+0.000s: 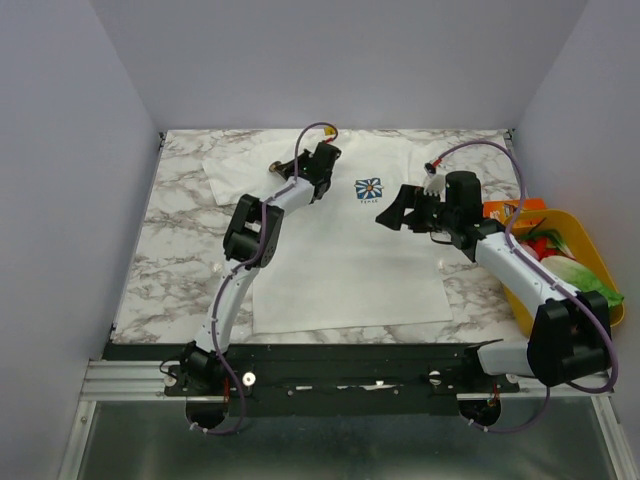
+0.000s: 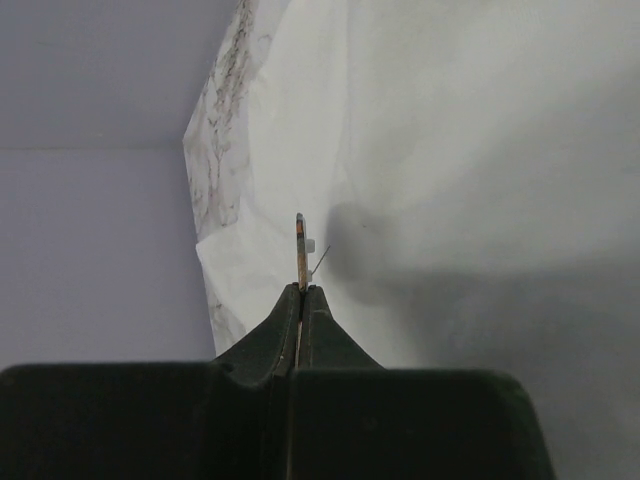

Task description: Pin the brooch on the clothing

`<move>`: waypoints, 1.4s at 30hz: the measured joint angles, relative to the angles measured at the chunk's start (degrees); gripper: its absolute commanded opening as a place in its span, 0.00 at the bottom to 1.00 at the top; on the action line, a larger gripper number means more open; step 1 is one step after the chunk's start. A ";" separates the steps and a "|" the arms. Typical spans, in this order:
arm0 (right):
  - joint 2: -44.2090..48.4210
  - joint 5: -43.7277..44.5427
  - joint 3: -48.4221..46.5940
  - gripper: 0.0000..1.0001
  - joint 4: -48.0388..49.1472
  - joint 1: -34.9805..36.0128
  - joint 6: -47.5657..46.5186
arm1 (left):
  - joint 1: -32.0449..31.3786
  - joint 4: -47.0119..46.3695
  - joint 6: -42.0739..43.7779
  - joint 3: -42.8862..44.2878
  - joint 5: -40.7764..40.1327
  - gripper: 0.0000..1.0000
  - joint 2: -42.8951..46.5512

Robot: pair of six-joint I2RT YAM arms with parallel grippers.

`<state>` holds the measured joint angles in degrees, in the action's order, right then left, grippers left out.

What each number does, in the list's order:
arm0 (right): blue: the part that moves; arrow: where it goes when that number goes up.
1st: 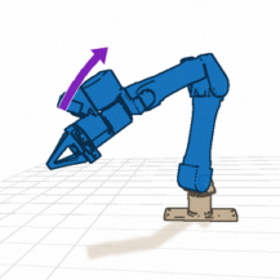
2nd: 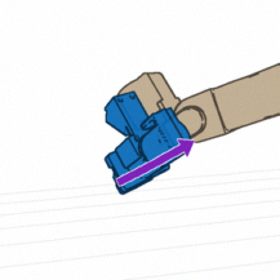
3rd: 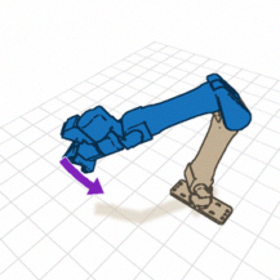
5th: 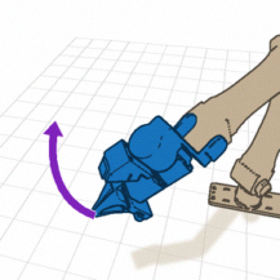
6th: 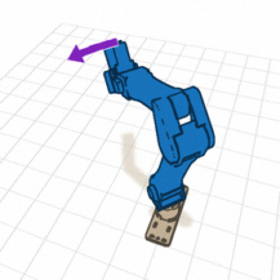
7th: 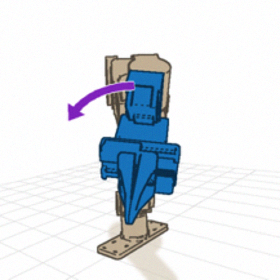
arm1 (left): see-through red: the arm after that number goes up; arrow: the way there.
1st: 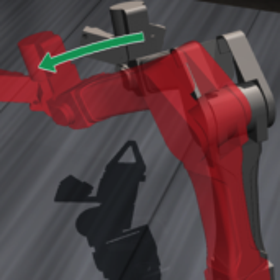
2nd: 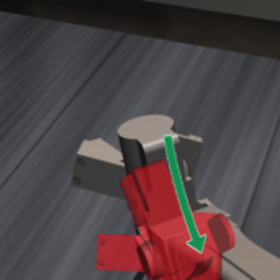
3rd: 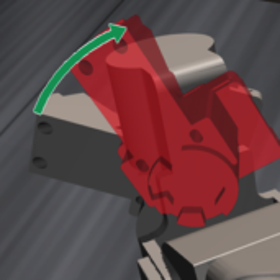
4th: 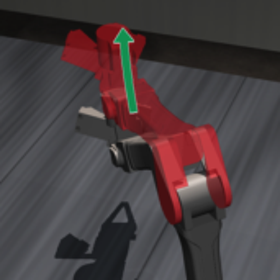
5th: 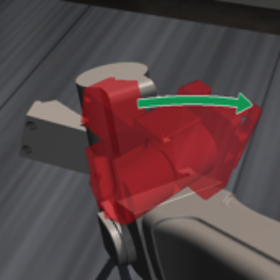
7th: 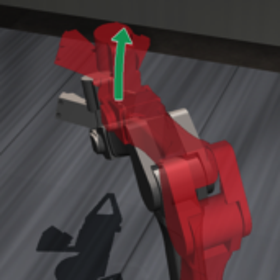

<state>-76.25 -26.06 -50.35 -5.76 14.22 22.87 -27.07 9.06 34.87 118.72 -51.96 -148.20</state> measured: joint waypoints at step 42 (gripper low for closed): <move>0.00 -1.29 0.00 1.00 -0.02 0.00 -0.02 | -3.41 5.86 -5.81 13.73 -8.26 0.00 -5.20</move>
<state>-76.25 -27.35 -50.35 -5.78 14.22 22.85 -30.48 14.92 29.06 132.44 -60.23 -153.40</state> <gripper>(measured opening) 0.996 0.011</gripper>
